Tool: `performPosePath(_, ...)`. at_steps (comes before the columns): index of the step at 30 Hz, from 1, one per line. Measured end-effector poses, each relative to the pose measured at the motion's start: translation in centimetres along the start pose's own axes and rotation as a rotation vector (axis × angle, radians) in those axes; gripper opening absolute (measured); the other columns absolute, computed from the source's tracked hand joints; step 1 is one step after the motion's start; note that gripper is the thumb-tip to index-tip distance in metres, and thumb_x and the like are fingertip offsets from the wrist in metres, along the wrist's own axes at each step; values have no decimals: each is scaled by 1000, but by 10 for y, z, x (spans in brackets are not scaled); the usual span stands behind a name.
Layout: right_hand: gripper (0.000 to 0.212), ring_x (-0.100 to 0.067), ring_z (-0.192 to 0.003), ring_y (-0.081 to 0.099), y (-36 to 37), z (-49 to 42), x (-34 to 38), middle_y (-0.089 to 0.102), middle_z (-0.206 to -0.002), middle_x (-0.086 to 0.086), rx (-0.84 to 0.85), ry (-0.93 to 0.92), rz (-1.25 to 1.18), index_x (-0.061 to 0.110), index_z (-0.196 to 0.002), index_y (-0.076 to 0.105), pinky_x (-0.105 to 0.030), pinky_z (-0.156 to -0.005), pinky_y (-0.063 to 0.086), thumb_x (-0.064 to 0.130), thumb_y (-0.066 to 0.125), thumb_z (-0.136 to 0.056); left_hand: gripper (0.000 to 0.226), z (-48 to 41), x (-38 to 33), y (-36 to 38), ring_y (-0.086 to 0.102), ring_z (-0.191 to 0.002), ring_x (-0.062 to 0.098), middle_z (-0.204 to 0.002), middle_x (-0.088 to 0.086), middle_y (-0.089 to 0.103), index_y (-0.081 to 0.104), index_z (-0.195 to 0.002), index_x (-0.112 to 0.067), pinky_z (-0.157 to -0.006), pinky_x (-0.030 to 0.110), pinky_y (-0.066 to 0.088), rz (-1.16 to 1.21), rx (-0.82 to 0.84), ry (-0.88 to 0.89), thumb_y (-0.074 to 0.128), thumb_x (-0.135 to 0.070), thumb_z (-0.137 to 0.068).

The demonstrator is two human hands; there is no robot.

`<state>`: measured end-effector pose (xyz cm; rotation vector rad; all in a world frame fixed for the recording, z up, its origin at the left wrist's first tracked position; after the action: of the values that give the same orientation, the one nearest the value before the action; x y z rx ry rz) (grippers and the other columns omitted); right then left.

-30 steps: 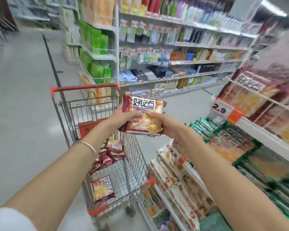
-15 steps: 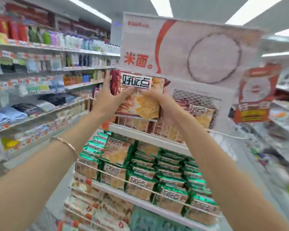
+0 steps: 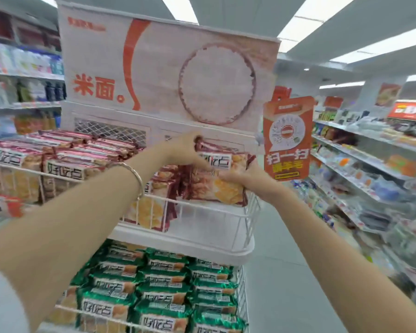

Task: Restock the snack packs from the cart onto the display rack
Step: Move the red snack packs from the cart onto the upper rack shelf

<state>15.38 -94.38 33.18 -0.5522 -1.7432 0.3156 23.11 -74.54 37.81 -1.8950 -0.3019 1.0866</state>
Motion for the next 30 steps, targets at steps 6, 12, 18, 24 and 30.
performPosePath(6, 135, -17, -129, 52, 7, -27, -27, 52, -141, 5, 109, 88, 376, 13, -154, 22, -38, -106, 48, 76, 82, -50, 99, -22, 30, 28, 47, -131, 25, -153, 2, 42, 31, -150, -23, -108, 36, 39, -347, 94, -62, 81, -57, -72)
performPosePath(12, 73, -18, -92, 70, -9, -37, -20, 64, -111, 0, 275, 265, 414, 8, -127, 49, -32, -79, 62, 30, 91, -71, 85, -18, 26, 33, 10, -152, 27, -167, 3, 6, 39, -151, -29, -122, 51, 14, -836, 77, -28, 45, -80, -83)
performPosePath(18, 100, -22, -107, 62, 12, -39, -27, 58, -120, -1, 202, 224, 356, 12, -144, 29, -40, -90, 58, 31, 91, -69, 94, -21, 31, 22, 37, -143, 22, -160, -1, 34, 30, -155, -22, -117, 42, 31, -736, 197, -79, 55, -75, -82)
performPosePath(24, 142, -26, -112, 62, 21, -26, -20, 57, -140, -7, 435, 150, 683, 23, -153, -29, -34, -94, 49, 28, 89, -73, 139, -25, 29, 35, 14, -151, 25, -166, 0, 10, -3, -158, -35, -121, 50, 20, -875, 355, -83, 82, -72, -54)
performPosePath(30, 124, -25, -95, 64, 37, -16, -20, 62, -116, -9, 189, -80, 1011, 17, -156, -5, -37, -78, 57, 50, 82, -75, 127, -28, 28, 38, 40, -131, 24, -145, 3, 35, 10, -155, -32, -104, 45, 41, -1027, 182, 52, 83, -68, -57)
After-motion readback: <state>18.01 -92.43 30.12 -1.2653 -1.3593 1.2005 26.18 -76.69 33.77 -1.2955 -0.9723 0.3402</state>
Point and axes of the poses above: each hand's wrist, its own z-axis away from the middle knuckle, its own y-axis out of the palm, x = y × z, the point moved 2 cm from there along -z, towards the middle knuckle
